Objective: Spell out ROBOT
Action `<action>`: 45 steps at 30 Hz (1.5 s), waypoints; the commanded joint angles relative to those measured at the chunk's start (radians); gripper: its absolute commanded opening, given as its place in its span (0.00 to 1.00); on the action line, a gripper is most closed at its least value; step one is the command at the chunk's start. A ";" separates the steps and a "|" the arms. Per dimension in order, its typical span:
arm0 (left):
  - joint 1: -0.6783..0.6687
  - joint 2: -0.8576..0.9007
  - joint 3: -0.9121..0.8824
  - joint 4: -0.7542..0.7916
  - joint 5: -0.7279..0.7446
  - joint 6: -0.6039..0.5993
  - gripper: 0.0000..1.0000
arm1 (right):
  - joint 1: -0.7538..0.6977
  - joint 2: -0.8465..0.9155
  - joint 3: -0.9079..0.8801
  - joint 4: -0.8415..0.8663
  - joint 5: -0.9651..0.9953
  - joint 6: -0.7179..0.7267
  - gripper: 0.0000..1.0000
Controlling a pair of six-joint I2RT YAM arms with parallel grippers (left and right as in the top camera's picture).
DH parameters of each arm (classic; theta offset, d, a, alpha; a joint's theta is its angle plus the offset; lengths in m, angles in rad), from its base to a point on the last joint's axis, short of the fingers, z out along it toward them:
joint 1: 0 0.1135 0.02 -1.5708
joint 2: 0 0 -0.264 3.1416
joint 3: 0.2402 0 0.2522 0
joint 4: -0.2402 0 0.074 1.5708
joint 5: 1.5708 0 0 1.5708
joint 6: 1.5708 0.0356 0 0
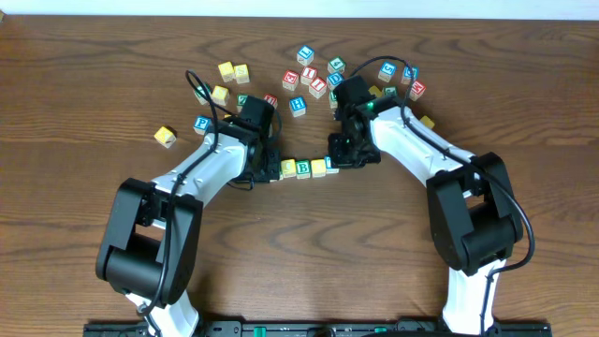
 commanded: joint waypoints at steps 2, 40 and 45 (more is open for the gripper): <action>-0.003 0.013 0.006 0.027 -0.001 0.037 0.07 | 0.020 0.007 -0.008 0.002 -0.011 0.015 0.01; 0.364 -0.742 0.305 -0.252 -0.039 0.260 0.99 | -0.349 -0.927 0.000 -0.212 0.148 -0.122 0.99; 0.364 -0.738 0.305 -0.252 -0.040 0.260 1.00 | -0.349 -1.058 0.000 -0.229 0.148 -0.122 0.99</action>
